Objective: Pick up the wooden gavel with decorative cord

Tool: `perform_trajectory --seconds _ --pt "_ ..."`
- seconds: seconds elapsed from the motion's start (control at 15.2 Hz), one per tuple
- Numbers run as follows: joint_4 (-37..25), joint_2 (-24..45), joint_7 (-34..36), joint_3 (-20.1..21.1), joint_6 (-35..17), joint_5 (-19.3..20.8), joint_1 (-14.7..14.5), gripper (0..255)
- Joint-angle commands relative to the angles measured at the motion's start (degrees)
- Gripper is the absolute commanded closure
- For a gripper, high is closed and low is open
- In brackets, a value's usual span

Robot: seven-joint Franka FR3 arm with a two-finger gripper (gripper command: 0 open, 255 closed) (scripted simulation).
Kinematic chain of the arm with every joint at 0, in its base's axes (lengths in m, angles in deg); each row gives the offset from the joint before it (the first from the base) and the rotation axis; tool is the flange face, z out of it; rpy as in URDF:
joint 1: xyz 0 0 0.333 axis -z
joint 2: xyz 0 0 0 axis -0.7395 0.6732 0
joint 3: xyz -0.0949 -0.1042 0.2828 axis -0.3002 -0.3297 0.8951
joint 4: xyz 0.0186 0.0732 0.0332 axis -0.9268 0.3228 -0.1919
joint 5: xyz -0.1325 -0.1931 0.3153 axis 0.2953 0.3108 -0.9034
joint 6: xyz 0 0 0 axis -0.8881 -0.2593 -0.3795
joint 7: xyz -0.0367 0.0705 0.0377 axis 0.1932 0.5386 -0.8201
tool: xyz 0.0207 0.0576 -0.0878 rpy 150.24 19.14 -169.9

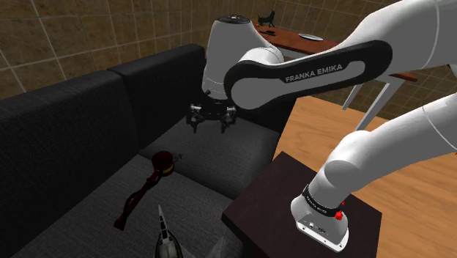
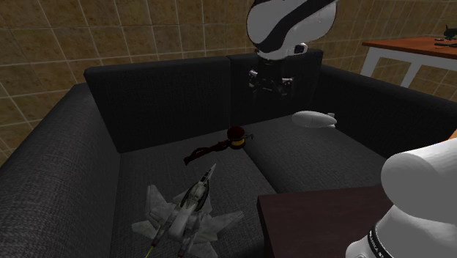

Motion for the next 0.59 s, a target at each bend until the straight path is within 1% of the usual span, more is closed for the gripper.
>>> perform_trajectory --seconds 0.0,0.13,0.26,0.4,0.46,0.53 --pt "-1.5 4.8 6.5 4.3 -2.7 2.0 2.0 0" --pt "-3.4 9.8 13.2 8.4 -4.6 5.3 4.3 0" --pt "-5.8 15.6 20.7 12.3 -6.2 10.2 6.8 0" --pt "-8.6 22.4 29.4 15.7 -7.0 17.0 8.8 0" --pt "-10.2 26.1 34.1 16.9 -6.9 21.0 9.3 0" --pt "-12.0 30.0 38.8 17.4 -6.6 25.2 9.1 0"
